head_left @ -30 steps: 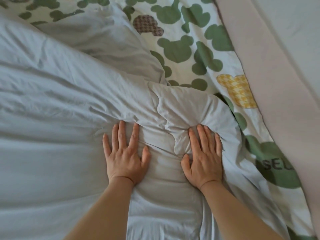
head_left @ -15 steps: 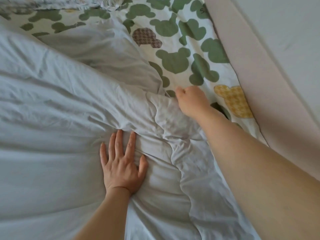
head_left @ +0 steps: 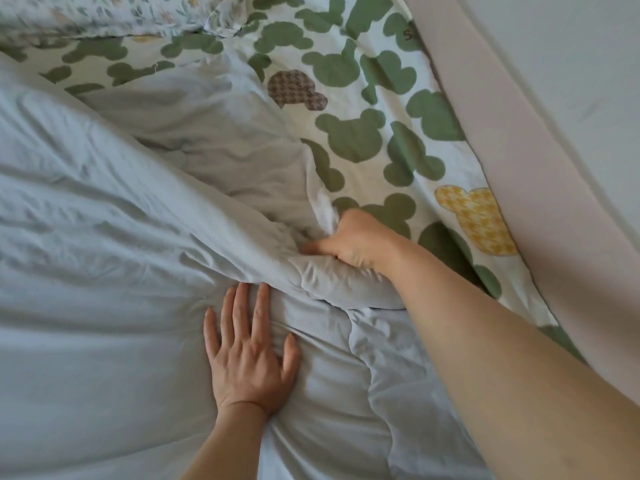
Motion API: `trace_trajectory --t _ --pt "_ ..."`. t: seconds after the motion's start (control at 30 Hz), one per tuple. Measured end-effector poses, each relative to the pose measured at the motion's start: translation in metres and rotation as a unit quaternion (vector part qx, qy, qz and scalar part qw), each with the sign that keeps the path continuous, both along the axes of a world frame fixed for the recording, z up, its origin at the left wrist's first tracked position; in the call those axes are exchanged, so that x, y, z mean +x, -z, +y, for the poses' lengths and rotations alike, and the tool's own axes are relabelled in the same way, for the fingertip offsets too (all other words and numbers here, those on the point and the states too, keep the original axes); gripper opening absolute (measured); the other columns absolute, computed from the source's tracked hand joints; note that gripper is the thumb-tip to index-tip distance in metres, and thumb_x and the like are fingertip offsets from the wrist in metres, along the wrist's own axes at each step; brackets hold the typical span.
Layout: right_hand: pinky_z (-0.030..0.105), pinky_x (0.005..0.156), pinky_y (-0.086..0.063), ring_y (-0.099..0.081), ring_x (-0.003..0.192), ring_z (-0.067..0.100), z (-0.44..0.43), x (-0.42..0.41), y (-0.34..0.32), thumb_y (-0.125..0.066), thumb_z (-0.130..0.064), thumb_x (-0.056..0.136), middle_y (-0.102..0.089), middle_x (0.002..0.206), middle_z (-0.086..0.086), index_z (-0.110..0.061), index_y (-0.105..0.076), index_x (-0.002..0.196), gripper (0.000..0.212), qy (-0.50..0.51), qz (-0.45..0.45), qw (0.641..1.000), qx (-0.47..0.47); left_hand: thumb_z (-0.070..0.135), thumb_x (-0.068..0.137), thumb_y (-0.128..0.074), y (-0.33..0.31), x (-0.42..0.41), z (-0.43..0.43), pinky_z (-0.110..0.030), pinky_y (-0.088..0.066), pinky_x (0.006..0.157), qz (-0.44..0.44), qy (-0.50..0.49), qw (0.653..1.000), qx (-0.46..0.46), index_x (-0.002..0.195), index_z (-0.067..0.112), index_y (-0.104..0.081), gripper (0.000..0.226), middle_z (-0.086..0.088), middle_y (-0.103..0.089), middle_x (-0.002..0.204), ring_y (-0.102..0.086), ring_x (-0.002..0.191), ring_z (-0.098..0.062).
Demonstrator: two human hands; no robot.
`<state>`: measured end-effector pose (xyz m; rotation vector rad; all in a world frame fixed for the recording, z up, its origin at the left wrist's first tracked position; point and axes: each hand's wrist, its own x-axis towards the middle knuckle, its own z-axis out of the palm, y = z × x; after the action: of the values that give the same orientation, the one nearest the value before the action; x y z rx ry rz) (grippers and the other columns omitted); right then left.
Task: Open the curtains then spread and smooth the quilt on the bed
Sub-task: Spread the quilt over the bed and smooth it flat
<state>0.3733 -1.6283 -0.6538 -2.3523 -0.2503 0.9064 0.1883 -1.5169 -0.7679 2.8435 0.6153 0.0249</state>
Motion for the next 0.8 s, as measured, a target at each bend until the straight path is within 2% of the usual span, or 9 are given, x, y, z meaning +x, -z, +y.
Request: trace_trajectory --t 0.1,0.17,0.27,0.4,0.43,0.5,0.57,0.67,0.8 --pt "0.028 0.068 -0.039 -0.062 0.090 0.025 -0.013 0.037 -0.007 -0.065 -0.033 0.086 -0.063 0.093 0.001 -0.014 -0.058 0.099 0.025 0.097 -0.345 0.933 -0.027 0.054 0.075 -0.039 0.000 0.000 0.000 -0.051 -0.011 0.116 -0.018 0.003 1.000 -0.003 0.149 0.018 -0.028 0.083 -0.010 -0.027 0.154 -0.020 0.144 -0.026" --pt "0.030 0.068 -0.031 -0.059 0.093 0.030 -0.028 0.070 -0.014 -0.061 -0.022 0.089 -0.061 0.099 0.010 -0.009 -0.055 0.101 0.018 0.069 -0.456 0.882 -0.093 0.052 0.075 -0.040 0.000 0.001 0.000 -0.051 -0.011 0.116 -0.029 0.010 1.000 -0.003 0.149 0.016 -0.029 0.083 -0.011 -0.026 0.155 -0.019 0.144 -0.027" --pt "0.038 0.074 -0.038 -0.057 0.100 0.039 -0.041 0.106 0.006 -0.050 -0.006 0.092 -0.054 0.117 0.019 -0.003 -0.051 0.113 0.021 0.079 -0.443 0.876 -0.172 0.052 0.073 -0.042 0.002 0.003 0.001 -0.051 -0.011 0.117 -0.034 0.010 0.999 -0.009 0.148 0.016 -0.032 0.083 -0.012 -0.025 0.155 -0.020 0.144 -0.028" --pt "0.045 0.103 -0.039 -0.045 0.120 0.044 -0.013 0.090 0.045 -0.048 -0.002 0.089 -0.027 0.145 0.025 -0.001 -0.035 0.134 0.046 0.210 -0.369 0.893 -0.152 0.052 0.072 -0.043 0.003 0.005 0.003 -0.052 -0.013 0.116 -0.022 0.016 1.000 -0.008 0.146 0.017 -0.035 0.082 -0.013 -0.029 0.154 -0.024 0.143 -0.029" --pt "0.046 0.111 -0.032 -0.036 0.130 0.044 -0.001 0.075 0.052 -0.052 -0.008 0.089 -0.017 0.151 0.027 -0.002 -0.027 0.142 0.059 0.195 -0.392 0.890 -0.128 0.052 0.072 -0.043 0.003 0.005 0.003 -0.052 -0.014 0.115 -0.019 0.017 1.000 -0.007 0.146 0.017 -0.035 0.082 -0.013 -0.030 0.153 -0.024 0.143 -0.029" --pt "0.049 0.119 -0.014 -0.011 0.145 0.039 0.018 0.037 0.064 -0.051 -0.032 0.091 -0.003 0.157 0.023 -0.008 -0.012 0.151 0.076 0.038 -0.418 0.903 -0.092 0.052 0.072 -0.043 0.001 0.005 0.004 -0.053 -0.015 0.114 -0.012 0.017 1.000 -0.011 0.146 0.016 -0.037 0.083 -0.013 -0.030 0.153 -0.025 0.142 -0.029" --pt "0.053 0.119 -0.004 -0.002 0.148 0.031 0.015 0.011 0.079 -0.038 -0.053 0.091 -0.003 0.160 0.014 -0.017 -0.015 0.153 0.075 -0.120 -0.414 0.895 -0.115 0.052 0.072 -0.043 0.000 0.006 0.003 -0.054 -0.016 0.114 -0.009 0.016 1.000 -0.013 0.145 0.016 -0.038 0.082 -0.013 -0.031 0.153 -0.025 0.142 -0.029" --pt "0.052 0.117 0.002 -0.004 0.148 0.030 -0.026 0.013 0.100 -0.023 -0.070 0.085 -0.009 0.161 0.008 -0.029 -0.018 0.151 0.078 -0.054 -0.372 0.901 -0.218 0.053 0.071 -0.044 0.001 0.006 0.004 -0.053 -0.017 0.114 -0.001 0.021 1.000 -0.016 0.145 0.017 -0.039 0.082 -0.012 -0.032 0.152 -0.027 0.141 -0.029" --pt "0.050 0.118 0.004 0.000 0.148 0.027 -0.037 0.017 0.113 -0.015 -0.070 0.086 -0.006 0.161 0.008 -0.031 -0.010 0.153 0.077 -0.005 -0.369 0.891 -0.265 0.053 0.070 -0.046 0.000 0.006 0.003 -0.053 -0.019 0.113 -0.002 0.023 1.000 -0.016 0.145 0.018 -0.040 0.082 -0.011 -0.032 0.153 -0.029 0.141 -0.029"
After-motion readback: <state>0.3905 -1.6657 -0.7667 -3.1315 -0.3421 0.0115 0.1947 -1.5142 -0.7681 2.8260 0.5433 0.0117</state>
